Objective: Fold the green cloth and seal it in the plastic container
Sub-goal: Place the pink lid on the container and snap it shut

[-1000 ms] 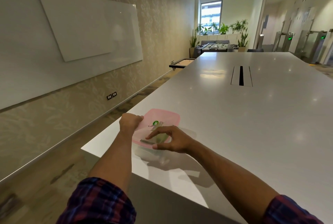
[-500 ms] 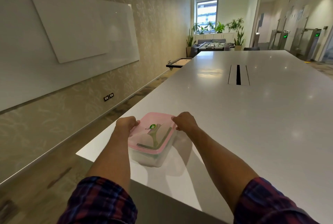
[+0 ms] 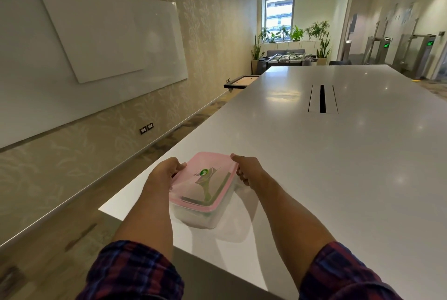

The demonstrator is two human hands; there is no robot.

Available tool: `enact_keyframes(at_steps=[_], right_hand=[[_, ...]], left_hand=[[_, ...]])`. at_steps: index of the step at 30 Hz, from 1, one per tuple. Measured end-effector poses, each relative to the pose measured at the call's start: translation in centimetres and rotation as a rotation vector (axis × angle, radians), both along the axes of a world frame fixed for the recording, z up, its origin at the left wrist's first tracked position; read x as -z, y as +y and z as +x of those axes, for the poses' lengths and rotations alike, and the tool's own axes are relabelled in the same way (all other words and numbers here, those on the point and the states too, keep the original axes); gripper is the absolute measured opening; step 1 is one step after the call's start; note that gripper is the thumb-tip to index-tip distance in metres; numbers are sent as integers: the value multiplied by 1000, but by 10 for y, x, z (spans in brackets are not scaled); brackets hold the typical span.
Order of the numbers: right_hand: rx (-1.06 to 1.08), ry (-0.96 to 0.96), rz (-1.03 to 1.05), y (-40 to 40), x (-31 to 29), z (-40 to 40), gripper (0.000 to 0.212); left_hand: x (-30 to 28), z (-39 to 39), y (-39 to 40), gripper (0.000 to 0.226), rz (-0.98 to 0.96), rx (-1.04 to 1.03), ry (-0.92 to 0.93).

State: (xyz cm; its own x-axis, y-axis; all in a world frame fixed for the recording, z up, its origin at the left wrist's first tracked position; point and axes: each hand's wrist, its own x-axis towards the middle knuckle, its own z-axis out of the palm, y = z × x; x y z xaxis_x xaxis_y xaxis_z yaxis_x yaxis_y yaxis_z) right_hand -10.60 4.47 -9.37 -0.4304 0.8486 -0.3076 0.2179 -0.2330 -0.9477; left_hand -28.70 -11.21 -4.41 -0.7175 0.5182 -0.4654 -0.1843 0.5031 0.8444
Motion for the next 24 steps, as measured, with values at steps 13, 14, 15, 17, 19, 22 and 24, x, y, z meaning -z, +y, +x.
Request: enact_keyframes(at_steps=[13,14,15,17,19,22,24], right_hand=[[-530,-559,1081,-22,-24,-58,50],[-550,-580,1120,-20,-24,-60,49],[-568,-590,1129,-19,-24,-61,50],[-595,-600,1129,-18,-24,-61,50],[-598,-608,1118,-18,-21,-61,52],[-577,-610,1098,-18,-21,-66,53],[-591,-635,1097,-17,-23,-69,53]], left_hand=[[3,-2,-1,26,39,3,85],[3,0,-1,22,40,10,97],[3,1,-1,21,44,21,104],[4,2,0,27,72,46,104],[5,1,0,36,98,72,92],[6,-2,3,41,94,79,32],[7,-5,5,40,87,75,20]])
